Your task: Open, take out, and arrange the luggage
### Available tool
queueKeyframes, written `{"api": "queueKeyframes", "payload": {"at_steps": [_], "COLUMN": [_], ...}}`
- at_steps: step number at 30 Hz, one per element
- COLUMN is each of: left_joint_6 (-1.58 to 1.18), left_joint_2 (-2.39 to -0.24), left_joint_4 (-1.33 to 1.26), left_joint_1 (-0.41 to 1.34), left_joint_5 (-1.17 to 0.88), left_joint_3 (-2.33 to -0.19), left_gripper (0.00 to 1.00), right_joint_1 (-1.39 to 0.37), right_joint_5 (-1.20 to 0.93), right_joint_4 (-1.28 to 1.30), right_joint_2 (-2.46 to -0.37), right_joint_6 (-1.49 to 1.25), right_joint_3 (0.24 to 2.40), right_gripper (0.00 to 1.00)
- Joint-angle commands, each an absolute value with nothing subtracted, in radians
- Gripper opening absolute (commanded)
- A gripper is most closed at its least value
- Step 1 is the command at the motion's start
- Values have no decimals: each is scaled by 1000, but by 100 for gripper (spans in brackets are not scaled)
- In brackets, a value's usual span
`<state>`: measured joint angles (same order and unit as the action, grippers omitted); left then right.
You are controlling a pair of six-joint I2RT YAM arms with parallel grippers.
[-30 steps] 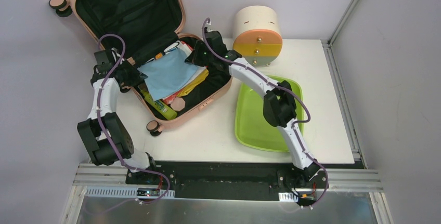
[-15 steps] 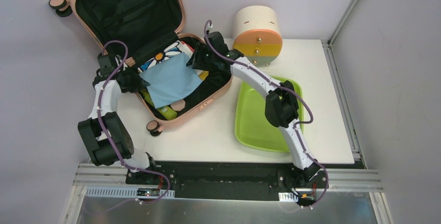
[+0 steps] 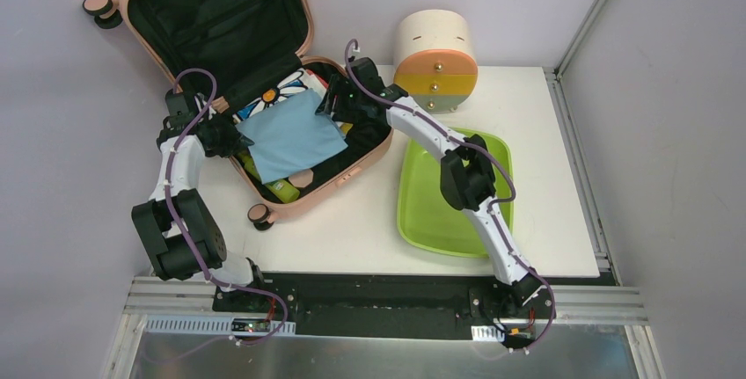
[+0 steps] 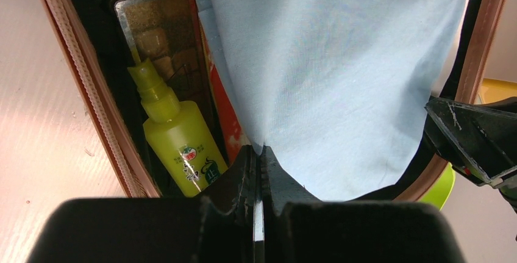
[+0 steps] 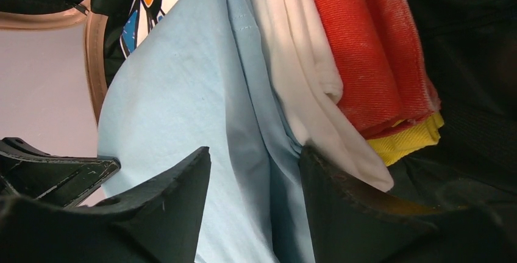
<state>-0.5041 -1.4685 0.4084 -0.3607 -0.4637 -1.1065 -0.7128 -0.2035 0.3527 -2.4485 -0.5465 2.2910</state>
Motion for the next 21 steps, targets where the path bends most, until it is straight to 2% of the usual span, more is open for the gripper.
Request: {"api": "queueKeyframes", "payload": {"at_steps": [1, 7, 8, 9, 13, 17, 21], "left_joint_6": [-473, -469, -469, -469, -469, -468, -469], "left_joint_2": [-1468, -1475, -1476, -1476, -1474, -1471, -1475], "left_joint_4": [417, 417, 417, 417, 417, 417, 417], "left_joint_1": [-360, -360, -360, -360, -360, -360, -360], "left_joint_5": [-474, -470, -382, -465, -465, -465, -467], "left_joint_3": [-1126, -1126, -1127, -1127, -1127, -1126, -1126], "left_gripper": [0, 0, 0, 0, 0, 0, 0], "right_joint_1": [-709, -710, -711, -709, -709, -706, -706], "right_joint_5": [-203, -236, -233, -230, -206, -202, -207], "right_joint_4": [347, 309, 304, 296, 258, 263, 274], "right_joint_2": [-2454, -2447, -2436, -2425, -2390, -2404, -2421], "right_joint_6": [-521, -483, -476, -465, -432, -417, -427], "right_joint_3": [2351, 2364, 2361, 2358, 2332, 2336, 2335], "right_gripper": [60, 61, 60, 59, 58, 63, 64]}}
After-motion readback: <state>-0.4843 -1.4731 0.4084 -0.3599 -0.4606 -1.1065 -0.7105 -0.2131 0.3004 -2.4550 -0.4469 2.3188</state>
